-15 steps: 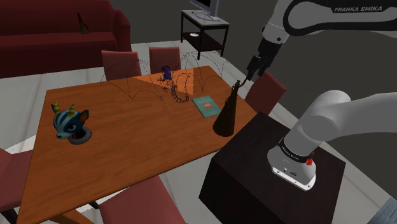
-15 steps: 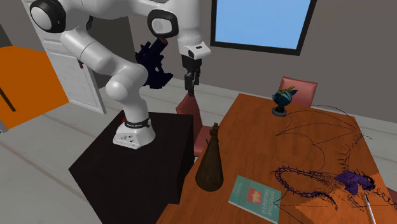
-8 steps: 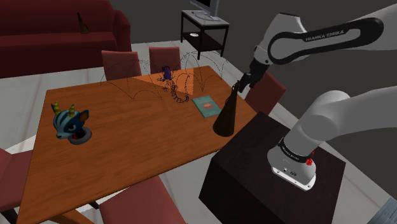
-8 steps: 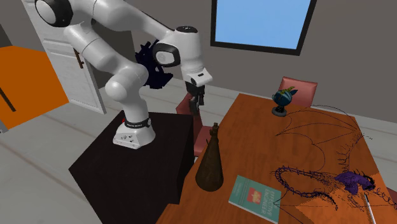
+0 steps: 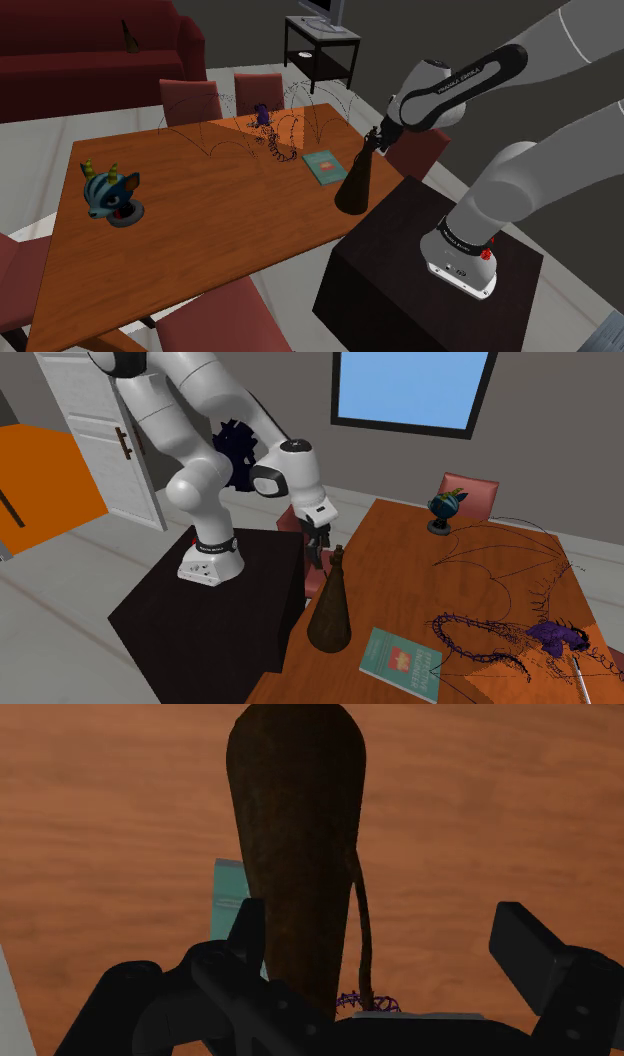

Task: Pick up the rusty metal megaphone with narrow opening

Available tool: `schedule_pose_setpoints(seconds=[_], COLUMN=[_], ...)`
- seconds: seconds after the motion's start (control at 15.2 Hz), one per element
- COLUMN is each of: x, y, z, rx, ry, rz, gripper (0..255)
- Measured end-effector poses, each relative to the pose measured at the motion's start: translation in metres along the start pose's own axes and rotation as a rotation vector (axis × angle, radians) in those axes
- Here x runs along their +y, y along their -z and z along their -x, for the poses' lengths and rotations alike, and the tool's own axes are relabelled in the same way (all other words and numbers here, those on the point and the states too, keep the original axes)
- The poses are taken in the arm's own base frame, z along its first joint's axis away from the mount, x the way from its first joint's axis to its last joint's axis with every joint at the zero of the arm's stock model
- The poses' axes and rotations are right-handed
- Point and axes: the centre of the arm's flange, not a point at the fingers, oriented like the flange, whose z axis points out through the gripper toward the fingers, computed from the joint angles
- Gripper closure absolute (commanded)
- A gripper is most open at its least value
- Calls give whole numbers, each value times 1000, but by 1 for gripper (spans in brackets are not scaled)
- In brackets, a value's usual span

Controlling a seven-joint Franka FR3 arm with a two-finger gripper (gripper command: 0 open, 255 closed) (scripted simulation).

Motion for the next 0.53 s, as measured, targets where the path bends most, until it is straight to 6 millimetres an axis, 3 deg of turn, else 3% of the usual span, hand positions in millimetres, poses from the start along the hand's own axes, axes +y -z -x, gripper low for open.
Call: schedule_pose_setpoints(seconds=[0.53], x=[4], y=[-45], z=[4], rx=[11], ry=[-2], rz=[3], gripper=[0])
